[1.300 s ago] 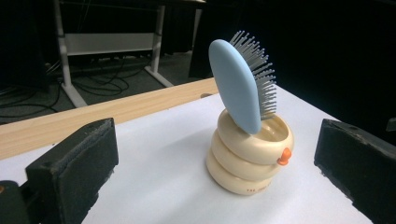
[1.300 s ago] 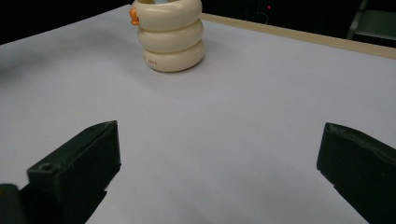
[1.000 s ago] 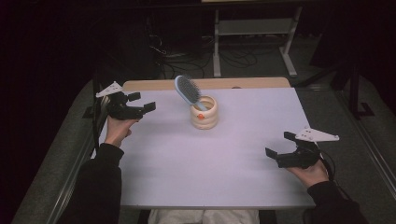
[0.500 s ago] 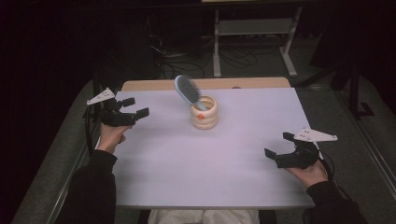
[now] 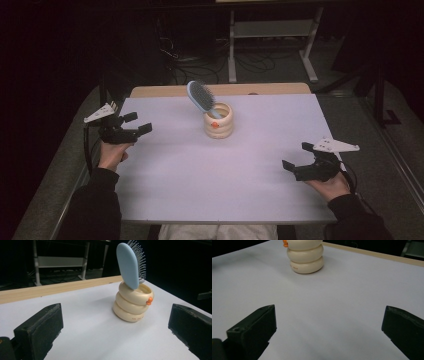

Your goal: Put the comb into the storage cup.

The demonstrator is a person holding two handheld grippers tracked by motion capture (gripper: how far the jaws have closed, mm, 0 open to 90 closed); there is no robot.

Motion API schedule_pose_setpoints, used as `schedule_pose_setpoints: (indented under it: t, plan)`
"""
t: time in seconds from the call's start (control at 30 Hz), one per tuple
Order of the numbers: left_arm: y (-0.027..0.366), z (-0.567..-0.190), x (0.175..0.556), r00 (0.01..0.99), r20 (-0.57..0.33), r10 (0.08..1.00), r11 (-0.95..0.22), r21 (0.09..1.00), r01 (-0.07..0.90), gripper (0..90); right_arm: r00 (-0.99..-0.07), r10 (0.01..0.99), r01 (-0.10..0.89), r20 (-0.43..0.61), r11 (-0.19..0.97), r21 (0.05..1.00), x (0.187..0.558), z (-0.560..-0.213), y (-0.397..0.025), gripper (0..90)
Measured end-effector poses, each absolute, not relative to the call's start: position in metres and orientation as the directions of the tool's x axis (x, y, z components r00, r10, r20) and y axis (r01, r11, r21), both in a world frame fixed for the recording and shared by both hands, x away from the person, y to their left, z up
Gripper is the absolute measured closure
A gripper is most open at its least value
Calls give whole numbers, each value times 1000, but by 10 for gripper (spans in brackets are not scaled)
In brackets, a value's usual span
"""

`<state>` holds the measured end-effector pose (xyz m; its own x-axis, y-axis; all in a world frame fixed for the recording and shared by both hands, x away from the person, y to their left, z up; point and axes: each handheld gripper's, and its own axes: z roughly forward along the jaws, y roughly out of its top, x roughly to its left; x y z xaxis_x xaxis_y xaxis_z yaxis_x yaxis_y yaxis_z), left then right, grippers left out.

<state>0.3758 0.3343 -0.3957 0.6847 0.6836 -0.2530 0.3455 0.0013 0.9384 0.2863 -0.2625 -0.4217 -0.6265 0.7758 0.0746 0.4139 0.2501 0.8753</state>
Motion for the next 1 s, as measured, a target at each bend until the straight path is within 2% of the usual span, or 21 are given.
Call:
schedule_pose_setpoints:
  t: [1.0]
  plan:
    - [386,-417,326,624,-204,754,19,957,290,0,-622,779,426,80,251,869,287,-424,-264,0]
